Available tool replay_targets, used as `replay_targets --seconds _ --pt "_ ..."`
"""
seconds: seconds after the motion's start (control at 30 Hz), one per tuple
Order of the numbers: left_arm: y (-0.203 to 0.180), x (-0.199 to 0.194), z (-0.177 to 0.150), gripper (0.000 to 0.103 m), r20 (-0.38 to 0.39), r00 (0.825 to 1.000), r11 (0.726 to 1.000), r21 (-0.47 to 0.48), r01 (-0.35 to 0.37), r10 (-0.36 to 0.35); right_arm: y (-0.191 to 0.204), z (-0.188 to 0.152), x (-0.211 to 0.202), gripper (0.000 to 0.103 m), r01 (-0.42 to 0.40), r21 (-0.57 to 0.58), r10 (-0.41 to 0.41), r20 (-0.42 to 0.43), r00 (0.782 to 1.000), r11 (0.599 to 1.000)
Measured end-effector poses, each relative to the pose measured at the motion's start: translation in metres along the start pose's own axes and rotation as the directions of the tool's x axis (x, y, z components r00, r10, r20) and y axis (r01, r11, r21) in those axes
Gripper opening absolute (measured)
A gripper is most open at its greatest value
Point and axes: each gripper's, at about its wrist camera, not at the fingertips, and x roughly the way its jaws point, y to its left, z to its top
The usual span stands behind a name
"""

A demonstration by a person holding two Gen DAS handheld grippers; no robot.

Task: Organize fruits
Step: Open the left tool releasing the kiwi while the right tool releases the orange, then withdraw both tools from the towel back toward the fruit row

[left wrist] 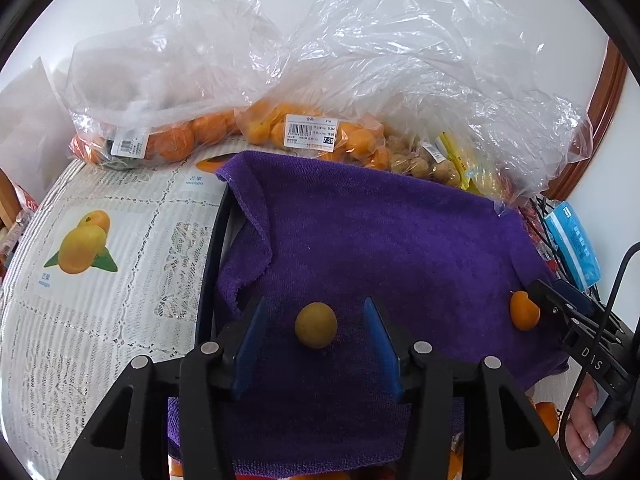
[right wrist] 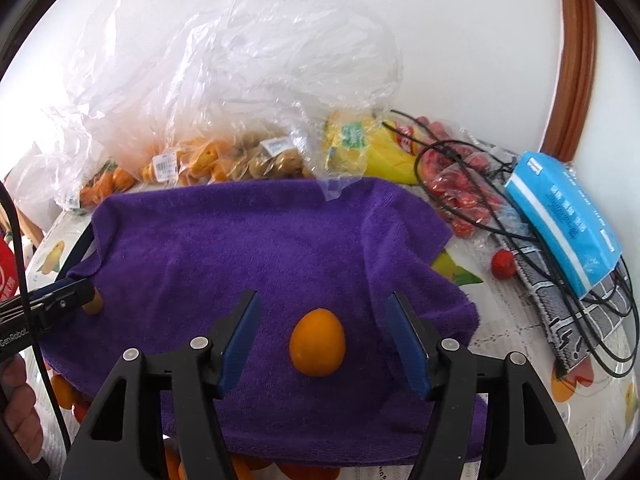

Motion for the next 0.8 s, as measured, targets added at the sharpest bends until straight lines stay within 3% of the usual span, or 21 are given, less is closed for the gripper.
replay_targets --seconds 0.37,0.57,0.8 --pt "-0.008 -0.017 -0.001 0.048 0.083 0.996 0.999 0.034 -0.036 0.034 -0.006 0.005 -0.029 0.064 -0.050 0.038 0.046 0.112 0.993 0.998" --pt "-0.006 -0.024 0.003 0.048 0.091 0.995 1.000 0.003 -0.029 0.029 0.003 0.005 -0.038 0.064 0.011 -0.004 -0.011 0.118 0.993 1.000" --pt "-0.008 -0.038 0.004 0.048 0.093 0.996 1.000 0.015 -0.009 0.007 0.007 0.004 -0.059 0.064 -0.003 0.012 0.002 0.105 0.994 1.000"
